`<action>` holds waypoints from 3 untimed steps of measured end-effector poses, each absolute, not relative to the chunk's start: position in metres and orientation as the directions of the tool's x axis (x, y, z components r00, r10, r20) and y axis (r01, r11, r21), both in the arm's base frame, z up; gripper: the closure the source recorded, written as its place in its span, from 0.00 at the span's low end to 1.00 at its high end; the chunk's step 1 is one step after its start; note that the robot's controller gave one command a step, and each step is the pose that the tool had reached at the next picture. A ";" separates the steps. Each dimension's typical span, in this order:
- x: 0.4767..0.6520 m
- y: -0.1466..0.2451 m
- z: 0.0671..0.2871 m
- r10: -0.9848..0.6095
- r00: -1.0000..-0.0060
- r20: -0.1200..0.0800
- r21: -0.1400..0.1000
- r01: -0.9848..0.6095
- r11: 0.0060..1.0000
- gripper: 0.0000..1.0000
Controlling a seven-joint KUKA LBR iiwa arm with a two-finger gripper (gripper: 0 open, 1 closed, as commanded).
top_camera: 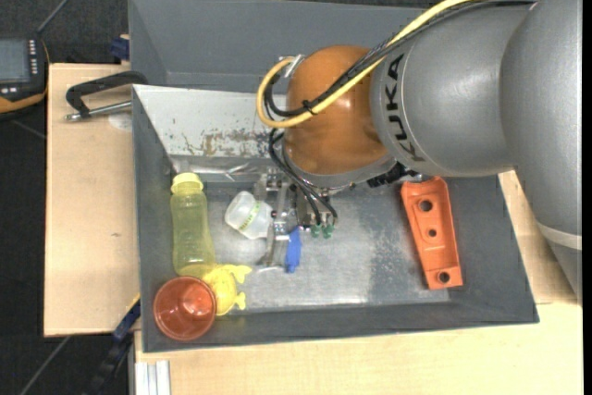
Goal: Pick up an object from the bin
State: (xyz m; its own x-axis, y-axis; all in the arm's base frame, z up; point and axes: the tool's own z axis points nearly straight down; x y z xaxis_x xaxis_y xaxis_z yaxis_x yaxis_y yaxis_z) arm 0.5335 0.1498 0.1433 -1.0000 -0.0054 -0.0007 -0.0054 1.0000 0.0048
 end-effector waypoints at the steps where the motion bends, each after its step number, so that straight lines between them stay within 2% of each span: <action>1: 0.536 0.124 0.088 -0.043 -0.999 -0.005 0.002 -0.043 0.999 0.00; 2: 0.562 0.113 0.075 0.032 -0.999 -0.004 0.007 0.032 0.999 1.00; 3: 0.562 0.113 0.075 0.033 -0.999 -0.004 0.007 0.033 0.999 1.00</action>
Offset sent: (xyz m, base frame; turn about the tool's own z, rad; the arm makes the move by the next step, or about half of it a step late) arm 0.0270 -0.0380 -0.0688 0.0380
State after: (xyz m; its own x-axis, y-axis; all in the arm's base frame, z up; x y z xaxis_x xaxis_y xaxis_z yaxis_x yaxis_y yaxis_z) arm 0.5615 0.1128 0.0754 -0.9994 0.0330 -0.0041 0.0329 0.9994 0.0074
